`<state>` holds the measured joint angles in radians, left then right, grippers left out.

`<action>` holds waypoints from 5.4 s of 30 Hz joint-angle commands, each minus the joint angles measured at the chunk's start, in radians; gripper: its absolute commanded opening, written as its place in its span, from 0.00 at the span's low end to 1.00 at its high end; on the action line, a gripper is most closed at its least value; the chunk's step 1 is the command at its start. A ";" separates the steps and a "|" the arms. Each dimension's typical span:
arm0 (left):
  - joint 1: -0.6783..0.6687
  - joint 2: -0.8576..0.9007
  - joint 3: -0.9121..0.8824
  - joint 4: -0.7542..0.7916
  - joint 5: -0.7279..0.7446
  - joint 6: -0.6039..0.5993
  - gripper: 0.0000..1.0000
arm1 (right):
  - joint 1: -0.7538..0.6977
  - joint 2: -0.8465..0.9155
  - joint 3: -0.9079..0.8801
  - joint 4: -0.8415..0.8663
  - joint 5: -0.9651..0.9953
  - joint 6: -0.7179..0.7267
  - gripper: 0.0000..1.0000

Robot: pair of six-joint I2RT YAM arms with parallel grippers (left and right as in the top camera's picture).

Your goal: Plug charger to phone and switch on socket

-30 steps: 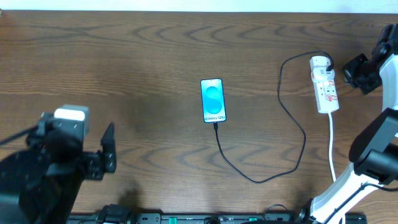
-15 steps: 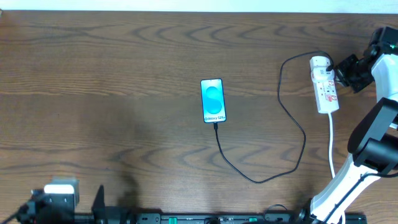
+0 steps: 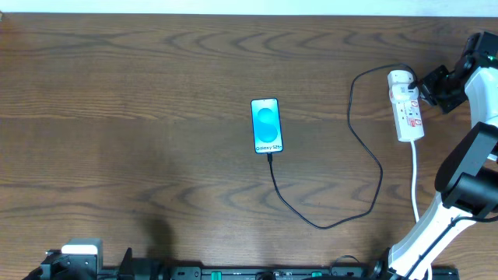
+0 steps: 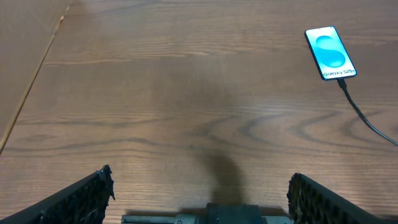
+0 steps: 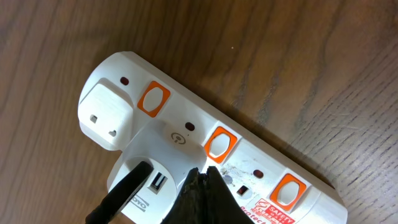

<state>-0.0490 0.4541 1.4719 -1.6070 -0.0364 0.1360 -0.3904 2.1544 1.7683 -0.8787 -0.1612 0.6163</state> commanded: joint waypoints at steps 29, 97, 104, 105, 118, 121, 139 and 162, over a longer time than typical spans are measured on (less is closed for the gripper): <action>0.005 -0.002 0.005 -0.031 -0.013 0.017 0.91 | 0.032 0.074 -0.002 0.032 -0.006 -0.012 0.01; 0.134 -0.451 0.019 -0.064 -0.013 0.017 0.91 | 0.190 -1.027 -0.092 0.077 -0.048 -0.023 0.01; 0.134 -0.451 0.019 -0.082 -0.013 0.017 0.91 | 0.259 -1.058 -0.092 0.077 -0.055 -0.031 0.06; 0.134 -0.451 0.019 -0.082 -0.013 0.017 0.91 | 0.269 -1.059 -0.092 0.077 -0.055 -0.031 0.06; 0.134 -0.451 -0.016 0.205 0.154 0.016 0.91 | 0.314 -1.076 -0.092 0.079 -0.054 -0.031 0.09; 0.134 -0.451 -0.063 0.251 0.158 0.016 0.91 | 0.322 -1.082 -0.092 0.079 -0.054 -0.031 0.10; 0.134 -0.451 -0.638 0.743 0.161 -0.228 0.91 | 0.353 -1.116 -0.092 0.078 -0.013 -0.031 0.11; 0.134 -0.451 -1.106 1.286 0.160 -0.228 0.91 | 0.353 -1.116 -0.093 0.076 -0.013 -0.031 0.11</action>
<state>0.0818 0.0048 0.4076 -0.3618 0.1181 -0.0822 -0.0463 1.0447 1.6733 -0.8009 -0.1829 0.5976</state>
